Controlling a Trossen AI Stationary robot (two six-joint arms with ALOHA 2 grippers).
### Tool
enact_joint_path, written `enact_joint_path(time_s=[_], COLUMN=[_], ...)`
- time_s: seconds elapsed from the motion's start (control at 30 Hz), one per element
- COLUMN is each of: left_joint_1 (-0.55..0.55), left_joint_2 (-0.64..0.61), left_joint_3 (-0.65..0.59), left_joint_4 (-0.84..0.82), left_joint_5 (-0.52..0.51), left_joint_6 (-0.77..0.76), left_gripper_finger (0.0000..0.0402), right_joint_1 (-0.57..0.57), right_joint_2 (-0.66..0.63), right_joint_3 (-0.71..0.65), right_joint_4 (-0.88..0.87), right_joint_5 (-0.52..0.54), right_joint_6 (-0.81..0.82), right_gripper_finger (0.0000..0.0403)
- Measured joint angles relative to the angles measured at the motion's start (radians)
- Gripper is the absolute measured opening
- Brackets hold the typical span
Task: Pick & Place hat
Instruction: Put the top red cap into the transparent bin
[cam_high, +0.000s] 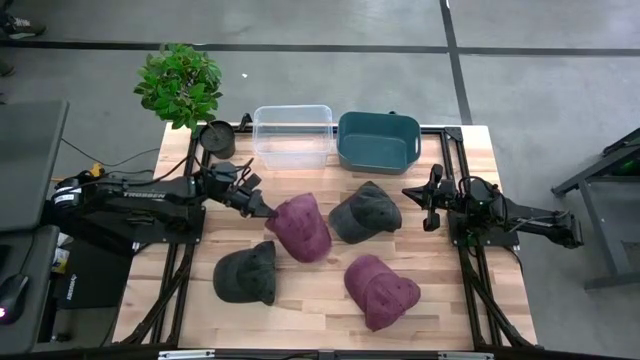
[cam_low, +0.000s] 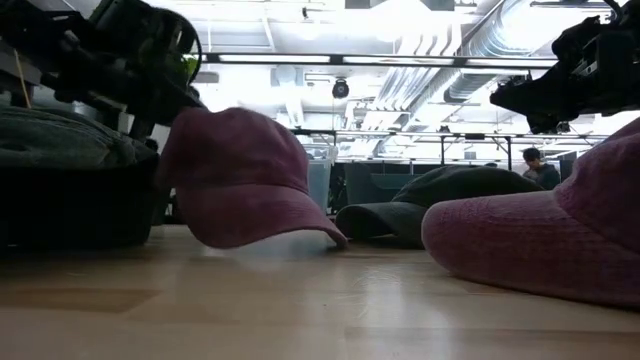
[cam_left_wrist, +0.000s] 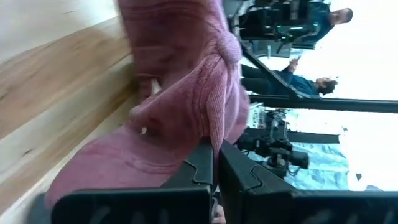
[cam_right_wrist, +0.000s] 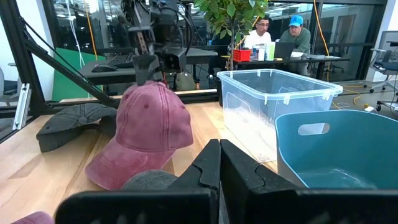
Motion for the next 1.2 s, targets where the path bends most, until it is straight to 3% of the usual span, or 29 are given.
enact_joint_path(time_s=[0.83,1.2], left_joint_1=[0.0,0.0], left_joint_2=[0.0,0.0], left_joint_3=[0.25,0.458], left_joint_4=[-0.05,-0.268], left_joint_5=[-0.039,-0.177], left_joint_6=[0.071,0.209], left_gripper_finger=[0.0,0.0], right_joint_1=[0.0,0.0], right_joint_2=[0.0,0.0], right_joint_3=[0.0,0.0], right_joint_4=[0.0,0.0], right_joint_5=[0.0,0.0], right_joint_6=[0.0,0.0], right_gripper_finger=[0.0,0.0])
